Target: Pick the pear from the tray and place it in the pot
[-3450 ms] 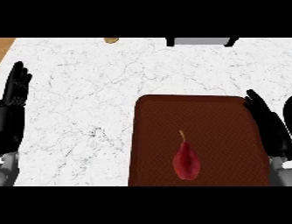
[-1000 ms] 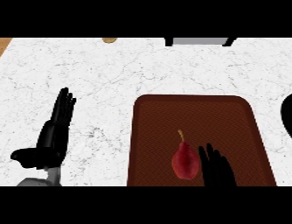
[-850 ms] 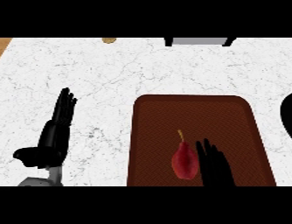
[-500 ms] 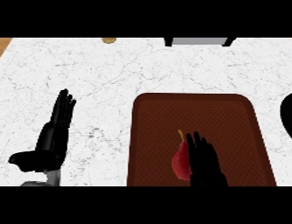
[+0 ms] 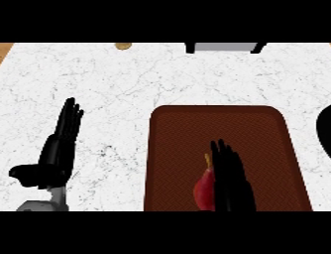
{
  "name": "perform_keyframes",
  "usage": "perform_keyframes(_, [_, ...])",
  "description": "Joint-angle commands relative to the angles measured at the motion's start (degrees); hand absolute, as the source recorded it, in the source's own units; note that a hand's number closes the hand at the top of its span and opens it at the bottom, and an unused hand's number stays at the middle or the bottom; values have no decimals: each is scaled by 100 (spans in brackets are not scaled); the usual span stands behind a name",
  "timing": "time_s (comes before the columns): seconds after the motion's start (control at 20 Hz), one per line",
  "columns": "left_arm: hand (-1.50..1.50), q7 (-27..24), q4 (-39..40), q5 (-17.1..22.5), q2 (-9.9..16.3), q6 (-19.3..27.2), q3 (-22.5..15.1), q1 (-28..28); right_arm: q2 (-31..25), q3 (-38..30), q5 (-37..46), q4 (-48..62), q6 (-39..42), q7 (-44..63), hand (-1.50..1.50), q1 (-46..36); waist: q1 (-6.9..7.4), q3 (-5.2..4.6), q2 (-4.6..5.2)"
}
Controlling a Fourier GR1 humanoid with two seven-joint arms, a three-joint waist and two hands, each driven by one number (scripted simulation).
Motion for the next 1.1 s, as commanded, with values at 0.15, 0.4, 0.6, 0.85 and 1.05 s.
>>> perform_keyframes(0.15, [0, -146, -52, -139, -223, 37, -65, 186, -277, -29, 548, 277, -735, -353, 150, -149, 9, 18, 17])
perform_keyframes(0.4, [0, -142, 21, -228, -232, -48, -48, 194, -268, 137, 845, 574, -1364, -461, 150, 50, -5, 18, 20])
perform_keyframes(0.6, [0, 221, -584, -265, -280, -9, -84, 405, -317, 86, 831, 219, -1009, -480, 150, -39, 8, 18, 16])
perform_keyframes(0.85, [0, 88, -110, -307, -304, -63, -139, 0, -170, -1777, -688, 1276, 1565, -117, 150, -2170, 171, 11, 118])
perform_keyframes(1.05, [0, 120, -22, -245, -221, -157, -12, -106, -339, -2482, -787, 2269, 2137, -10, 150, -3562, 128, 16, 67])
